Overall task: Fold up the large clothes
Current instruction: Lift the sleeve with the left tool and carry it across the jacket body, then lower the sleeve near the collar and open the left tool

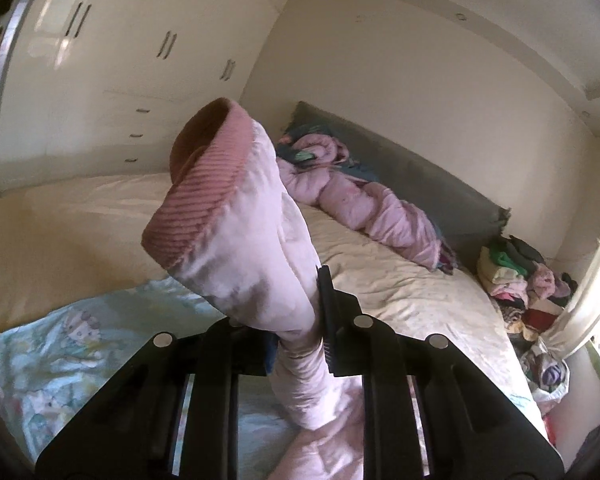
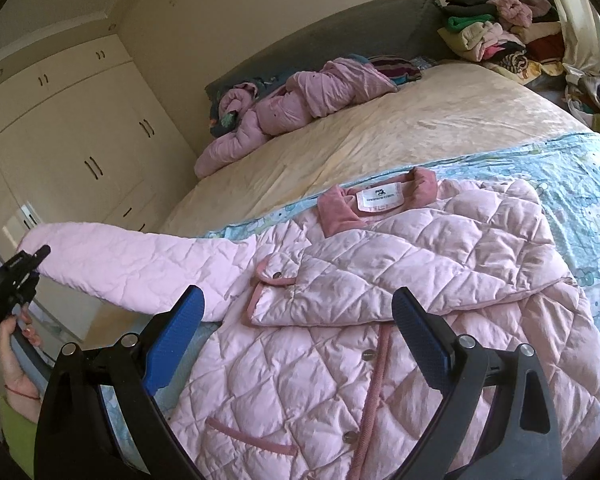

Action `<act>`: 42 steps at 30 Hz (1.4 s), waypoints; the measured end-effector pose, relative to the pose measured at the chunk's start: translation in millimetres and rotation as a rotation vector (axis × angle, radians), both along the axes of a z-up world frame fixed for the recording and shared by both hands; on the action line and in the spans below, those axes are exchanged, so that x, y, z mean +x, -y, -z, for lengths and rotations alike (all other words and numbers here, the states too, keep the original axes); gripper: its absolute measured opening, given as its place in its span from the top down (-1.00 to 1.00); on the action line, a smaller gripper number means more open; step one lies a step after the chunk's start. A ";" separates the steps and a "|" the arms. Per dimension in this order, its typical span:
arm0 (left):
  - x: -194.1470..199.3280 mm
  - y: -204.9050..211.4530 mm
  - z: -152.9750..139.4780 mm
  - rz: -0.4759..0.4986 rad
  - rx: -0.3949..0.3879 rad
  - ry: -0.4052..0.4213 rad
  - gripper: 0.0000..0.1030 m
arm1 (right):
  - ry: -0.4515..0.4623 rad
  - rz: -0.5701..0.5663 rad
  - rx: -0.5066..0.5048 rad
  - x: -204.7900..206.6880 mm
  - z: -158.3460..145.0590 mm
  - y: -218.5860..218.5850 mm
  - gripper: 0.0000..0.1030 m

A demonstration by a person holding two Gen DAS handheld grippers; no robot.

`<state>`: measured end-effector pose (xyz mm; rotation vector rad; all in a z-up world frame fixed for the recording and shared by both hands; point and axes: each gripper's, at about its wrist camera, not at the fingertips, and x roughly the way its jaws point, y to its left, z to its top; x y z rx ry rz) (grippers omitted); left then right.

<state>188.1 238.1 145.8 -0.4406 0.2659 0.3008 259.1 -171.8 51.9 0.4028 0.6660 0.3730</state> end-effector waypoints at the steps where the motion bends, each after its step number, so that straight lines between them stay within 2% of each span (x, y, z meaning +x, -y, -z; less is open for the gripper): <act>1: 2.1 8.5 -2.8 0.015 0.009 0.008 0.81 | 0.000 0.002 0.001 -0.1 0.4 1.6 -0.83; 10: 21.3 70.3 -4.4 0.166 0.063 0.037 0.81 | -0.014 0.020 0.015 4.7 8.3 18.5 -0.83; 19: 48.5 128.4 11.0 0.294 0.116 -0.007 0.81 | -0.024 0.068 0.019 4.2 15.2 43.8 -0.83; 28: 72.1 177.0 40.7 0.411 0.169 -0.080 0.81 | -0.021 0.113 -0.001 4.8 17.1 65.7 -0.83; 42: 103.2 242.8 114.2 0.607 0.238 -0.241 0.81 | -0.057 0.188 -0.004 6.2 28.9 94.4 -0.83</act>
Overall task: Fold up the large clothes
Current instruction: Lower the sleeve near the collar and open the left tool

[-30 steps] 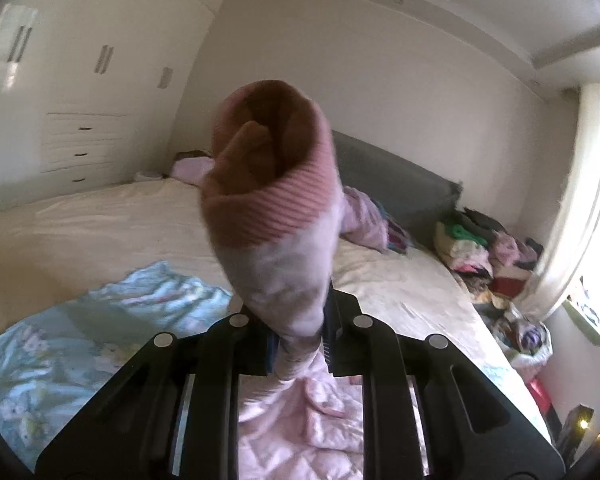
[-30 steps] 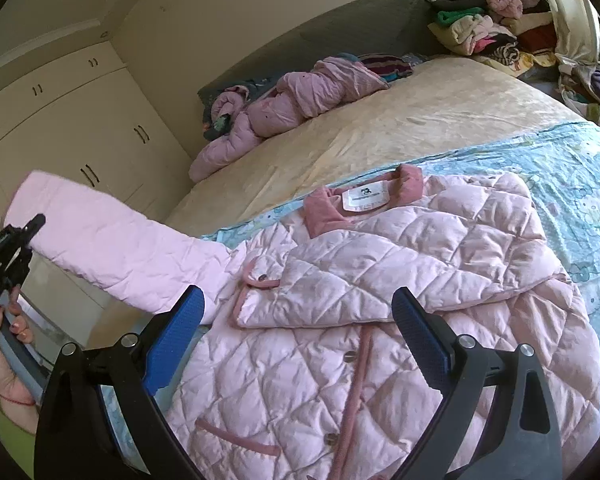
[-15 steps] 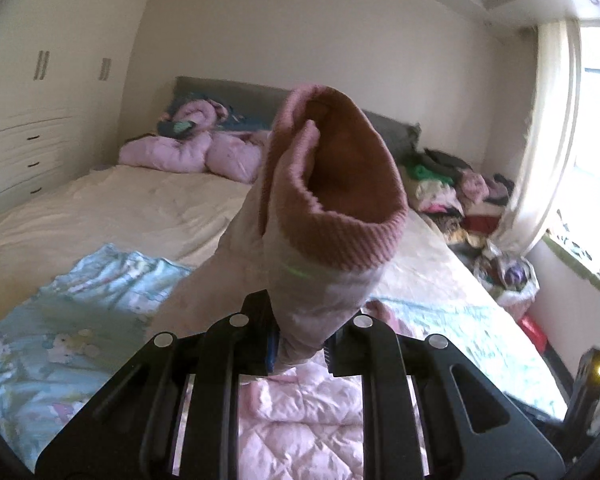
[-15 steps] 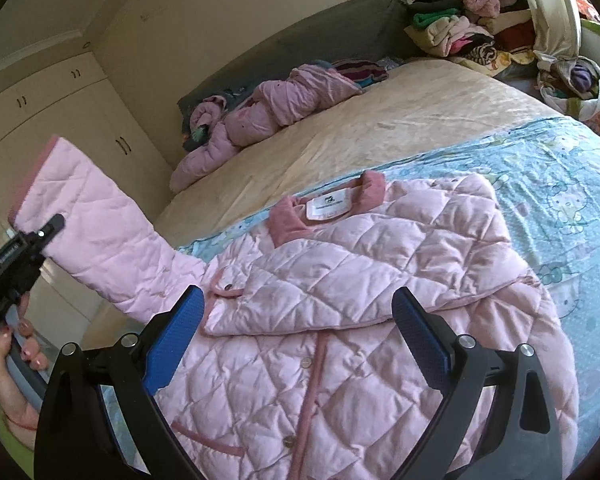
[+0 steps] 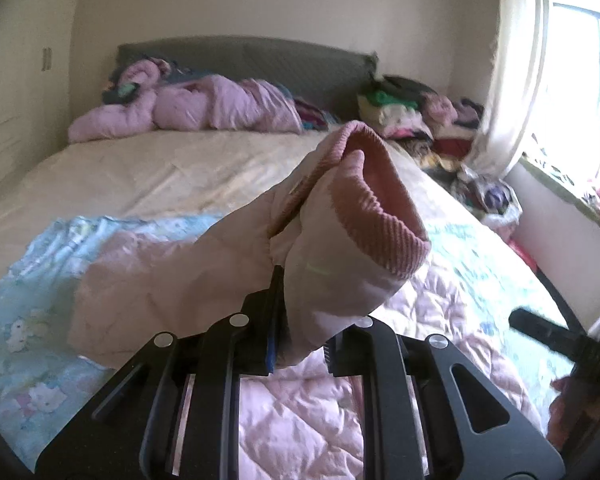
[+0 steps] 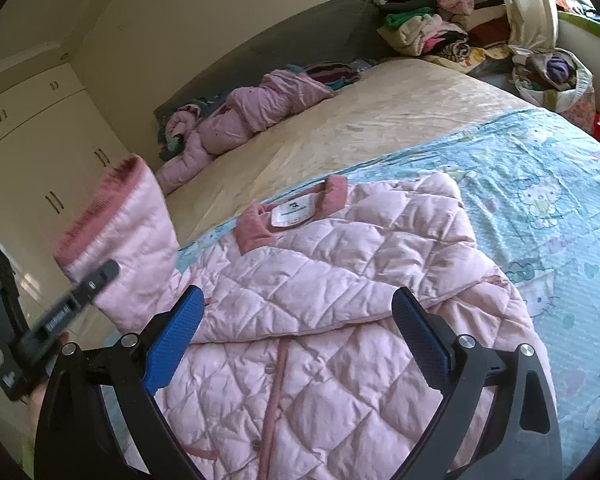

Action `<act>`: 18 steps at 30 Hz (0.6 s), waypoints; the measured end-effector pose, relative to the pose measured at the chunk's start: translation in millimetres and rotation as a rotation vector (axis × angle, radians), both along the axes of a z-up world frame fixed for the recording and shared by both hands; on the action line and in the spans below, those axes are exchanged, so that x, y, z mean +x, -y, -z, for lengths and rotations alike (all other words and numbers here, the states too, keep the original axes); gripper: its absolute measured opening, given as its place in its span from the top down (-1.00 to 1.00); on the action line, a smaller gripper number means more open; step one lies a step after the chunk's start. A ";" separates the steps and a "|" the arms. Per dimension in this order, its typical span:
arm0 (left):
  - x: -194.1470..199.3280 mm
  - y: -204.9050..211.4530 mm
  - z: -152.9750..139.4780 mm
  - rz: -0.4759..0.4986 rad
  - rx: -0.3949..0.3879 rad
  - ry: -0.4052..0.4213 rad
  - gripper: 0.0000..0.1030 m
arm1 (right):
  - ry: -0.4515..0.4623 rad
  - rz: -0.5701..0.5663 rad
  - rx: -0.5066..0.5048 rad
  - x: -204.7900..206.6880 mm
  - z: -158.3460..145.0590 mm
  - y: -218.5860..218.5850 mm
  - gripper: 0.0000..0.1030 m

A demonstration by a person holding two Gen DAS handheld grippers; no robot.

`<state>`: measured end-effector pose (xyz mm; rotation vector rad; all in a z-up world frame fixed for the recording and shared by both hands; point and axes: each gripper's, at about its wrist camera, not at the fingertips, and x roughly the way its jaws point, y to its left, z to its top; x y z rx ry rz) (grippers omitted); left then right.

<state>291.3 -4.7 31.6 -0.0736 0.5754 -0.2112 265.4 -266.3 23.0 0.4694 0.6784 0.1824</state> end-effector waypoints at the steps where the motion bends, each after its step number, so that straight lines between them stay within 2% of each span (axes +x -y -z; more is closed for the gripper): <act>1: 2.0 2.1 5.0 0.015 0.005 -0.012 0.81 | -0.005 0.008 -0.004 -0.3 0.1 1.6 -0.83; 10: 11.6 19.8 37.0 0.082 0.037 -0.116 0.81 | -0.007 0.041 0.000 -4.6 1.8 13.9 -0.83; 18: 7.8 51.3 71.9 0.169 0.136 -0.178 0.81 | -0.022 0.041 -0.002 0.2 8.7 13.1 -0.83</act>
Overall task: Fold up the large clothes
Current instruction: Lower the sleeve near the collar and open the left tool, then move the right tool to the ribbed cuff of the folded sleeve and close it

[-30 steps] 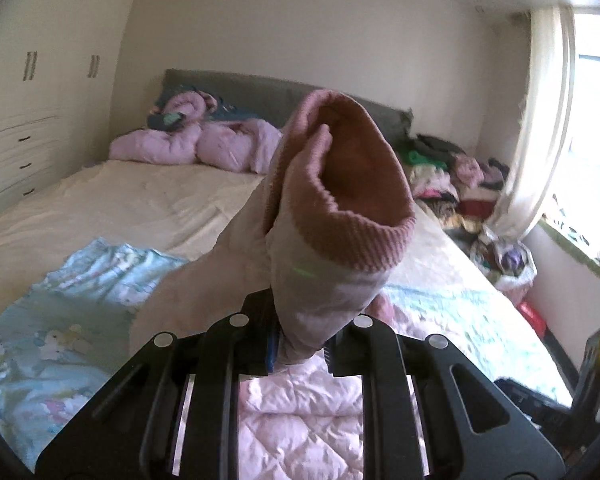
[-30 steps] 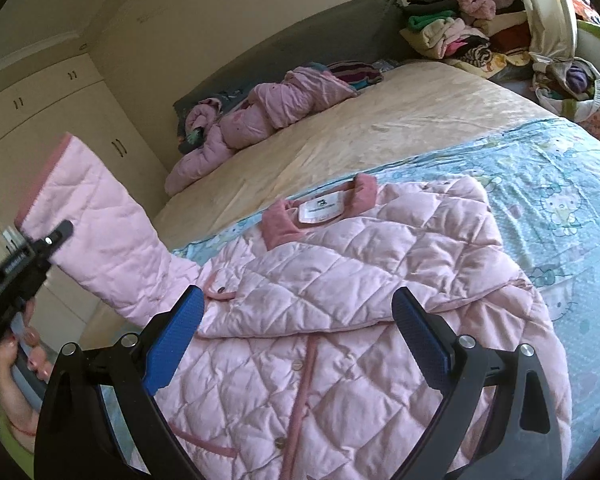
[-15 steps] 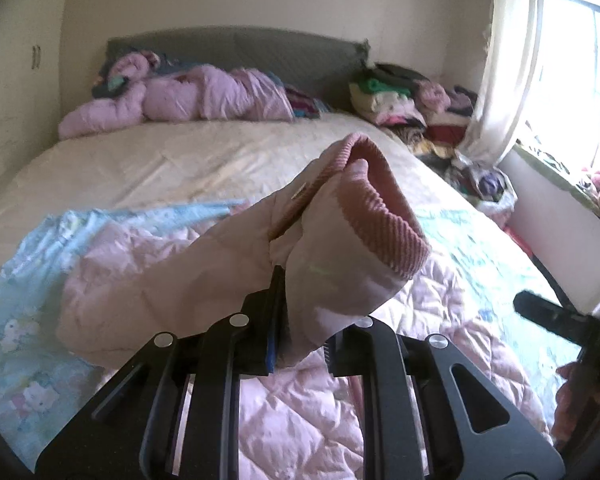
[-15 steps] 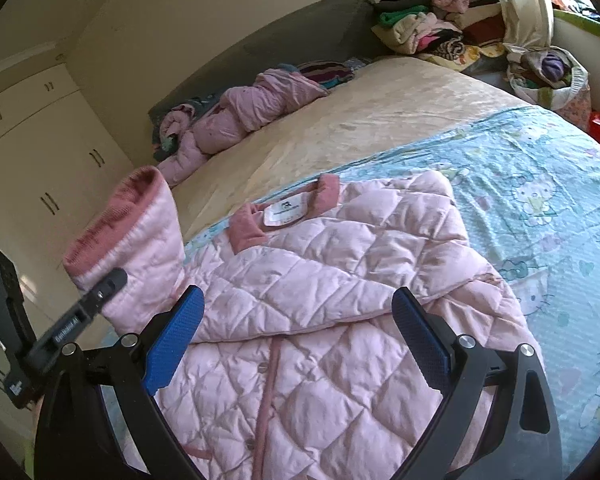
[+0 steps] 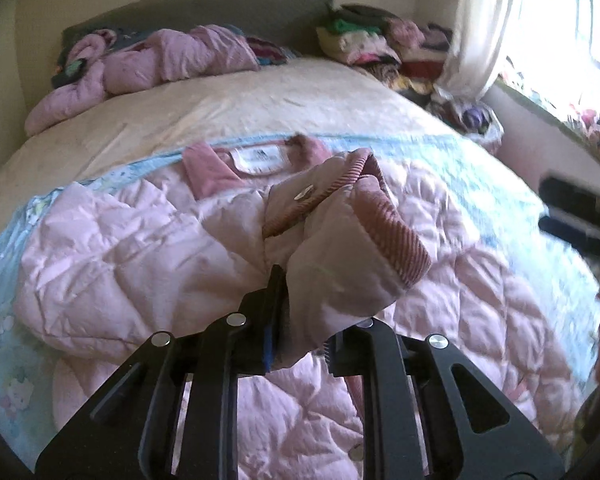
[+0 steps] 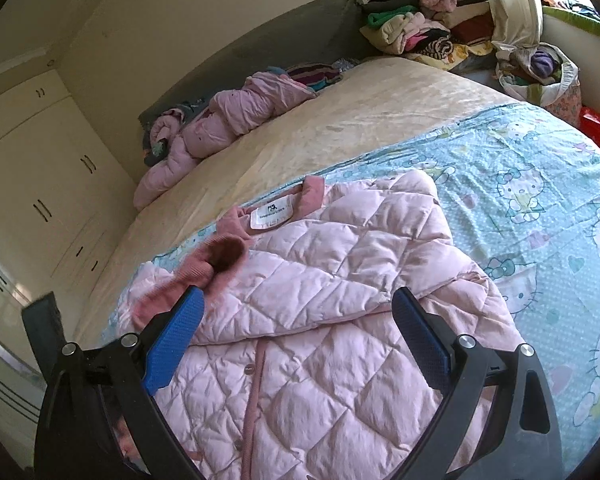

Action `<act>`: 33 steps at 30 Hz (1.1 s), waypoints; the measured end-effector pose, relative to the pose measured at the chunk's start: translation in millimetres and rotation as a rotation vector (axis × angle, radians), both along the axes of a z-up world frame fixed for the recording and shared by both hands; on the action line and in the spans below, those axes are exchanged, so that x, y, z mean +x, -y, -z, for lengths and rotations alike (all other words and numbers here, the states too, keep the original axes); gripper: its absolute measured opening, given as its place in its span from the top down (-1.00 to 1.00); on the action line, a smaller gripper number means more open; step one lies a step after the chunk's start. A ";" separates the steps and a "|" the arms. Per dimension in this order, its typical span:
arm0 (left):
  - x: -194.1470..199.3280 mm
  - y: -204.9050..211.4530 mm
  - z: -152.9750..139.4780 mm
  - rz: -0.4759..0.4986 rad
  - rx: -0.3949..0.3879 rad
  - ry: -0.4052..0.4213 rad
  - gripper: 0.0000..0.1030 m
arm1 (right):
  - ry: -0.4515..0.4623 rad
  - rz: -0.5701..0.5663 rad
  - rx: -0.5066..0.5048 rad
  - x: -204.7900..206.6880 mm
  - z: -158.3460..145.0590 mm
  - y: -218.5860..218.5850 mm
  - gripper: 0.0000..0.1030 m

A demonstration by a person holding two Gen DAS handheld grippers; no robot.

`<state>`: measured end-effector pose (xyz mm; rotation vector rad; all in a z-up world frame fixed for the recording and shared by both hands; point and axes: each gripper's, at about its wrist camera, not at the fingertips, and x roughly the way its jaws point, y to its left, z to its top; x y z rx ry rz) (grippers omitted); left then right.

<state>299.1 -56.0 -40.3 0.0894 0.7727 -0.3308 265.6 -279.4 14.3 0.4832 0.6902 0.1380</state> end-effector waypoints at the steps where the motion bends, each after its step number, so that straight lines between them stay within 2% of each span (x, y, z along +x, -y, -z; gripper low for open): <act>1: -1.2 2.1 3.6 0.011 0.013 -0.003 0.81 | -0.003 -0.003 0.002 1.3 0.9 -1.0 -0.83; 7: -4.2 6.1 18.7 0.056 0.049 -0.042 0.70 | -0.042 -0.053 0.051 16.1 12.5 -11.9 -0.83; 10: -5.0 8.9 22.5 0.075 0.066 -0.079 0.57 | -0.061 -0.070 0.065 22.2 17.3 -18.2 -0.83; 13: -10.2 10.7 23.6 0.089 0.086 -0.075 0.51 | -0.077 -0.085 0.084 27.8 21.8 -23.7 -0.83; 20: -21.1 2.4 24.0 0.103 0.069 -0.101 0.50 | -0.132 -0.102 0.121 44.2 36.7 -32.0 -0.83; 25: -28.1 -1.1 21.5 0.117 0.074 -0.096 0.42 | -0.172 -0.116 0.169 52.0 48.7 -38.8 -0.83; 27: -29.3 -0.2 23.0 0.123 0.079 -0.100 0.28 | -0.192 -0.115 0.194 53.6 53.9 -40.9 -0.83; 28: -29.6 0.9 23.9 0.130 0.078 -0.104 0.14 | -0.199 -0.114 0.201 53.7 55.3 -41.0 -0.83; 30: -32.6 4.0 26.4 0.143 0.078 -0.112 -0.22 | -0.213 -0.116 0.218 54.1 58.6 -41.1 -0.83; 31: -34.5 5.8 27.2 0.145 0.075 -0.116 -0.55 | -0.222 -0.117 0.221 54.5 59.9 -41.9 -0.83; 32: -36.6 5.8 26.9 0.138 0.074 -0.112 -0.77 | -0.232 -0.123 0.225 55.4 61.7 -43.2 -0.83; 33: -38.7 5.1 25.7 0.137 0.068 -0.107 -0.77 | -0.238 -0.125 0.227 55.7 62.6 -43.7 -0.83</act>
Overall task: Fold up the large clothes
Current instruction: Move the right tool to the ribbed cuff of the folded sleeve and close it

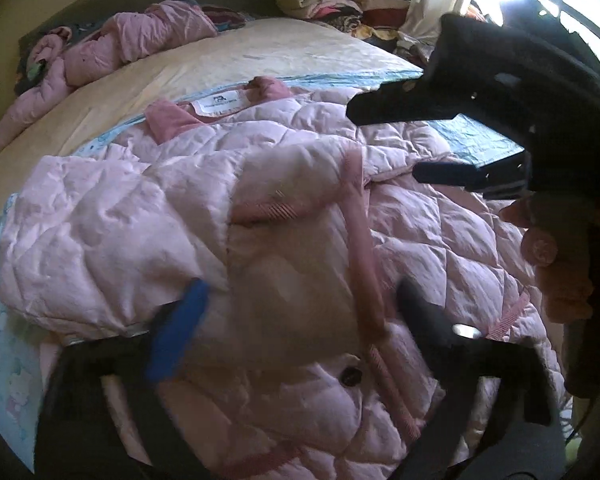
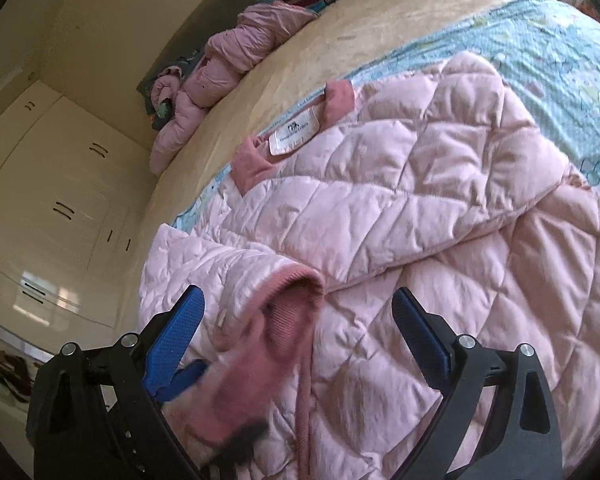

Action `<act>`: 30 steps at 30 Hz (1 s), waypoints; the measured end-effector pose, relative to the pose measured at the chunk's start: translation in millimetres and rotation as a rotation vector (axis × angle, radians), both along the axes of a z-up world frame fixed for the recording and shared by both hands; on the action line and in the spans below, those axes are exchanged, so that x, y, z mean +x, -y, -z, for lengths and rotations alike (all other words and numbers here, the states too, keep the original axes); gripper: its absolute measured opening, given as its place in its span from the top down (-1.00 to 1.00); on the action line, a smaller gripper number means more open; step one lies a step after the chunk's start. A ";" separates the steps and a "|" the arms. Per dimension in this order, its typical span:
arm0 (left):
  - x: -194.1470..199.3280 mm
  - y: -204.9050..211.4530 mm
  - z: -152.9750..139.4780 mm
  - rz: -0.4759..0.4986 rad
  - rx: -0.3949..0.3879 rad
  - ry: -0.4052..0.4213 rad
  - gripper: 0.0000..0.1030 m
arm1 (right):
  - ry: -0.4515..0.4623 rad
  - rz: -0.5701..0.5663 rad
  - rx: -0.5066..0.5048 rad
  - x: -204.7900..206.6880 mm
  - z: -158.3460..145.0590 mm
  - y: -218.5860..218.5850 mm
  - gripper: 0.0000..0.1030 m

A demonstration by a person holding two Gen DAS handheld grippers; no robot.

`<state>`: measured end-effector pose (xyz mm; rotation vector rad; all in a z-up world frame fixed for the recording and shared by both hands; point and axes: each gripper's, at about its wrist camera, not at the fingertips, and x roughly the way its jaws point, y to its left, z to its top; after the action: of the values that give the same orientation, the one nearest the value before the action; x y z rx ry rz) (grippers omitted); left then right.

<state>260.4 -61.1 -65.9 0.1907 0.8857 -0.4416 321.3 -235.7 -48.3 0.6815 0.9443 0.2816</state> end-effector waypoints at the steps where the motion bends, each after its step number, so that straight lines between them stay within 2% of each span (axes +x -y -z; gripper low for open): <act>1: -2.5 -2.1 -2.7 0.005 -0.019 -0.001 -0.77 | -0.004 -0.003 0.002 0.7 0.2 -0.9 -0.83; 6: -9.4 -21.5 -14.0 -0.022 -0.044 0.003 -0.82 | -0.033 -0.030 0.034 3.5 8.1 -7.2 -0.83; 13: -8.8 -92.0 -38.6 -0.207 -0.042 0.050 -0.82 | -0.078 -0.042 0.049 7.3 22.0 -21.8 -0.82; 15: -5.2 -118.4 -45.8 -0.283 -0.036 0.064 -0.82 | -0.069 -0.019 0.034 5.7 21.1 -24.4 -0.53; 16: -3.9 -127.1 -48.6 -0.305 -0.039 0.067 -0.82 | -0.064 -0.019 0.038 5.3 21.2 -26.2 -0.47; 18: -2.6 -152.6 -57.1 -0.361 -0.069 0.077 -0.82 | -0.058 -0.025 0.043 6.2 22.2 -29.1 -0.12; 20: -3.6 -176.2 -65.4 -0.416 -0.104 0.089 -0.82 | -0.062 -0.051 0.033 9.3 24.9 -35.5 0.05; 21: -4.6 -188.6 -69.4 -0.450 -0.119 0.097 -0.82 | -0.060 -0.068 0.009 11.1 26.1 -40.8 0.23; 23: -5.3 -207.4 -74.9 -0.500 -0.144 0.101 -0.82 | -0.037 -0.090 -0.061 12.6 21.9 -49.7 0.41; 26: -7.8 -229.4 -82.0 -0.560 -0.155 0.115 -0.82 | 0.097 -0.148 -0.197 8.8 -6.8 -65.1 0.74; 30: -8.1 -242.7 -87.1 -0.593 -0.171 0.131 -0.82 | 0.238 -0.191 -0.293 5.0 -45.3 -75.9 0.83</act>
<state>252.3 181.5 21.1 -0.1987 0.7290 0.0498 326.3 -159.8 -3.0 0.2818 0.8015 0.3759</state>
